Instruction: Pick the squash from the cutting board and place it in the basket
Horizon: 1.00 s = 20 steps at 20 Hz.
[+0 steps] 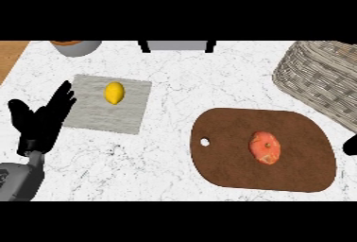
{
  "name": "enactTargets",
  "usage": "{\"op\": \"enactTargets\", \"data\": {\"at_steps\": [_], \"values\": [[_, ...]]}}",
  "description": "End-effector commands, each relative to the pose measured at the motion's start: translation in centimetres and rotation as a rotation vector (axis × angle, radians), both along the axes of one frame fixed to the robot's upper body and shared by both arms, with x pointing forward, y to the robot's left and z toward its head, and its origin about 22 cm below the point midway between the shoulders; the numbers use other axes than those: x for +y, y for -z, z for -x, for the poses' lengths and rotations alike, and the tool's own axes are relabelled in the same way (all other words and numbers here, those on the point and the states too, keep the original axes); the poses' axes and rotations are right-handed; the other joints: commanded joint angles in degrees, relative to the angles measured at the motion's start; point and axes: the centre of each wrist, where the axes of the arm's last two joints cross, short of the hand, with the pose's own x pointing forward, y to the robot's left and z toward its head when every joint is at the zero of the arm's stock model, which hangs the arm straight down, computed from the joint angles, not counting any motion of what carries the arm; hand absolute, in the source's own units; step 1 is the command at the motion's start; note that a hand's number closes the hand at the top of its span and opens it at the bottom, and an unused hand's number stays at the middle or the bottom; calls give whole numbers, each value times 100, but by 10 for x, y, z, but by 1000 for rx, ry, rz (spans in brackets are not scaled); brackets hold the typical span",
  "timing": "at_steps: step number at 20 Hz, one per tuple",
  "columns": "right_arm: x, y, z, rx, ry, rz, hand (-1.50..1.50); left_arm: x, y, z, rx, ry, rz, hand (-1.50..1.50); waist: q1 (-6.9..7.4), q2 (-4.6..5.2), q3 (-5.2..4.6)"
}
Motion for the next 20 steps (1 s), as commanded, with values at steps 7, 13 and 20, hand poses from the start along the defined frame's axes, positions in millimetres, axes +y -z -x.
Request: {"op": "enactTargets", "data": {"at_steps": [7,13,20], "values": [[-64,-16,-5,233,-81,-17,-150,1,-17,-2,0,5,2,0,-13,14,19],[-111,1,11,169,-52,-143,-150,3,-10,7,-8,-11,5,0,-23,16,27],[-120,74,24,188,-75,-206,-150,1,-9,-6,2,-9,15,0,-25,35,27]]}}
